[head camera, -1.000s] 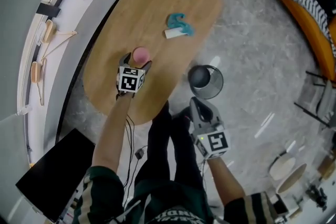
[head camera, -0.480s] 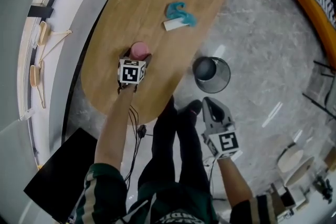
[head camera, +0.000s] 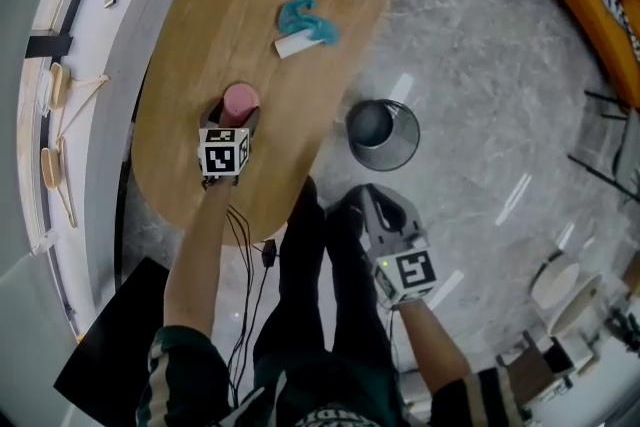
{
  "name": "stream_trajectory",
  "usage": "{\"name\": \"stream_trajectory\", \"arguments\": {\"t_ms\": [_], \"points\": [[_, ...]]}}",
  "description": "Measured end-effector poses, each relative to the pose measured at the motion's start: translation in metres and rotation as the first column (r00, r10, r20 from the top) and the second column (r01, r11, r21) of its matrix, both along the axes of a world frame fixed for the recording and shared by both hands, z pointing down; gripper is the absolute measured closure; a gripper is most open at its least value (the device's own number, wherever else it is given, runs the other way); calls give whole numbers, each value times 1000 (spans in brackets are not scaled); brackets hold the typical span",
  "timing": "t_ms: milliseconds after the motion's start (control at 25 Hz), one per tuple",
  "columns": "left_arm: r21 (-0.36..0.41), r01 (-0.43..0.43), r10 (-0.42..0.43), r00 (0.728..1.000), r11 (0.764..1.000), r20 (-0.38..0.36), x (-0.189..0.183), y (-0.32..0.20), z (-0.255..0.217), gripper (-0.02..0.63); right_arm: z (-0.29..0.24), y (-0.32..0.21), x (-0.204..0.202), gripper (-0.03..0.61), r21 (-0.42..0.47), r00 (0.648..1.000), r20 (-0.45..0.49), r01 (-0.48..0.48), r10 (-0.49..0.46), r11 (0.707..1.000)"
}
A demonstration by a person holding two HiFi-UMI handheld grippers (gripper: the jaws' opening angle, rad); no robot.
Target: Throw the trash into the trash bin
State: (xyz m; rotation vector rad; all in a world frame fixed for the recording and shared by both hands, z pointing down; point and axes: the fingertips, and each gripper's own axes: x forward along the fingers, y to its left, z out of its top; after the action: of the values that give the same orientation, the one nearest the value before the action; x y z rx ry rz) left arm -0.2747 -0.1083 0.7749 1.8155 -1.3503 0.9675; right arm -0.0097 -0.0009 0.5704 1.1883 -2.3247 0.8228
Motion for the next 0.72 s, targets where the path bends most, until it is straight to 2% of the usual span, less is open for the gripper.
{"name": "stream_trajectory", "arguments": {"t_ms": [240, 480, 720], "points": [[60, -50, 54, 996, 997, -69, 58, -10, -24, 258, 1, -1, 21, 578, 7, 999, 3, -54, 54, 999], [117, -116, 130, 984, 986, -123, 139, -17, -51, 258, 5, -4, 64, 578, 23, 991, -7, -133, 133, 991], [113, -220, 237, 956, 969, -175, 230, -5, -49, 258, 13, 3, 116, 578, -8, 975, -42, -219, 218, 976]]}}
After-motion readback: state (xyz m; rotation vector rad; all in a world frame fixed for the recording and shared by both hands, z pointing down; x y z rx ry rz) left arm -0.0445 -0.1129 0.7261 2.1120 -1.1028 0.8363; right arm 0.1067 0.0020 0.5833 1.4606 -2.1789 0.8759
